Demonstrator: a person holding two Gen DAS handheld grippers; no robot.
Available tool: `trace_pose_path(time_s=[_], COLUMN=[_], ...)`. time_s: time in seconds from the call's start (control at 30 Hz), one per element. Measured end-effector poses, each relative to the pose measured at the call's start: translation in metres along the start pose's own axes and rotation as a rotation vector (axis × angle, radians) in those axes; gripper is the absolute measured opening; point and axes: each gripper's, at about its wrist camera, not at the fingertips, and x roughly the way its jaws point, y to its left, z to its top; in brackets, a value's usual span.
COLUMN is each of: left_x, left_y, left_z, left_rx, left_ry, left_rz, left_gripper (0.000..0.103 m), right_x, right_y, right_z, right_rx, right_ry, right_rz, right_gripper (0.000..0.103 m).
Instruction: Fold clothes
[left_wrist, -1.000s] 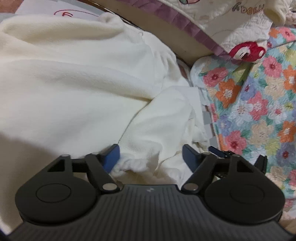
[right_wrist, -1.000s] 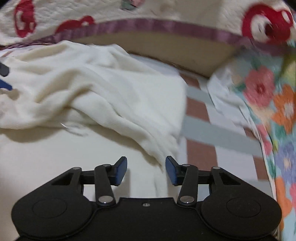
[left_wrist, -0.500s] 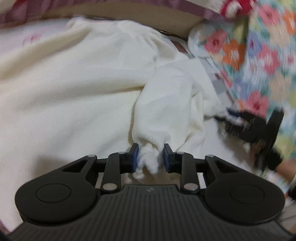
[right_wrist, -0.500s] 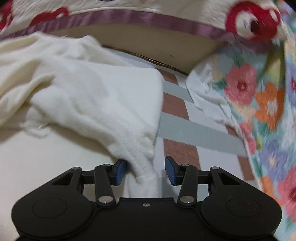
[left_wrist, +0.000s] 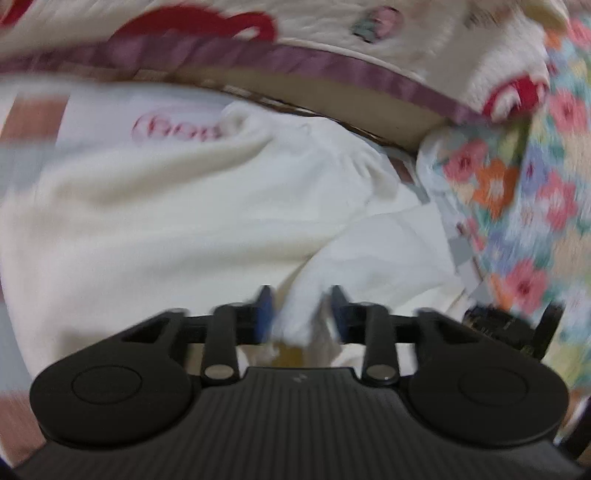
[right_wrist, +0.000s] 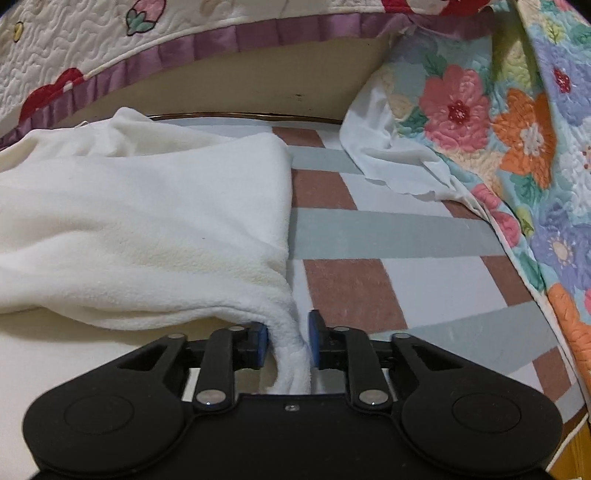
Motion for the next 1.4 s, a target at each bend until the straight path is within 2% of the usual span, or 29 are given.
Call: trace_pose_path(time_s=[0.07,0.1,0.13,0.17,0.23,0.3,0.37,0.4,0.47,0.53,0.6,0.63,0.7,0.73,0.77,0.87,0.97,1.17,1.33,1.4], left_x=[-0.001,0.000,0.001,0.004,0.012,0.016,0.020,0.023,0.025,0.023,0.017,0.012,0.002,-0.003,-0.007,-0.007,0.008,0.022,0.024,0.022], left_y=[0.008,0.010,0.012,0.012,0.012,0.002,-0.015,-0.025,-0.034,-0.036,-0.037,-0.037,-0.038,-0.038,-0.037,-0.032,-0.027,-0.024,-0.022,-0.031], left_z=[-0.005,-0.007,-0.009,-0.012,-0.019,-0.025,-0.029,-0.030,-0.028,-0.023,-0.016,-0.013,-0.009,-0.008,-0.009,-0.015,-0.022,-0.032,-0.031,-0.032], left_rx=[-0.029,-0.032,-0.033,-0.035,-0.044,-0.012,0.087,0.139,0.169,0.158,0.134,0.116,0.084,0.072,0.063,0.054,0.071,0.107,0.125,0.207], left_ry=[0.011,0.024,0.038,0.052,0.099,0.115,0.116,0.124,0.123,0.110,0.093,0.085,0.069,0.062,0.059,0.071,0.106,0.151,0.178,0.176], left_rz=[-0.016,-0.017,-0.018,-0.018,-0.039,-0.036,0.004,0.026,0.019,-0.005,-0.030,-0.050,-0.088,-0.100,-0.106,-0.084,-0.016,0.037,0.053,0.074], left_gripper=[0.056,0.058,0.063,0.068,0.069,0.058,0.031,0.025,0.013,0.012,0.011,0.011,0.011,0.011,0.011,0.011,0.011,0.011,0.012,0.012], right_x=[-0.002,-0.004,-0.006,-0.008,-0.012,-0.017,-0.027,-0.034,-0.045,-0.050,-0.042,-0.035,-0.019,-0.014,-0.012,-0.028,-0.026,-0.020,-0.029,-0.033], right_y=[-0.002,-0.002,-0.003,-0.004,-0.005,-0.004,0.002,0.007,0.017,0.029,0.043,0.050,0.058,0.051,0.041,0.019,0.004,0.005,-0.010,-0.016], right_z=[-0.001,-0.003,-0.006,-0.009,-0.015,-0.016,-0.016,-0.015,-0.012,-0.007,-0.009,-0.014,-0.026,-0.026,-0.023,-0.013,-0.015,-0.024,-0.021,-0.019], right_rx=[-0.029,-0.054,-0.079,-0.109,-0.148,-0.163,-0.174,-0.186,-0.217,-0.265,-0.389,-0.496,-0.665,-0.656,-0.593,-0.415,-0.306,-0.386,-0.227,-0.153], right_ry=[0.002,0.000,-0.002,-0.006,-0.012,-0.019,-0.061,-0.097,-0.156,-0.183,-0.172,-0.162,-0.140,-0.119,-0.090,-0.109,-0.066,-0.045,-0.001,0.017], right_rz=[-0.010,-0.024,-0.042,-0.057,-0.075,-0.085,-0.086,-0.069,-0.037,0.003,0.020,-0.033,-0.147,-0.155,-0.118,-0.052,-0.023,-0.028,0.002,0.012], right_gripper=[0.046,0.051,0.060,0.063,0.063,0.063,0.060,0.058,0.050,0.049,0.048,0.047,0.036,0.018,0.010,0.008,0.008,0.010,0.016,0.018])
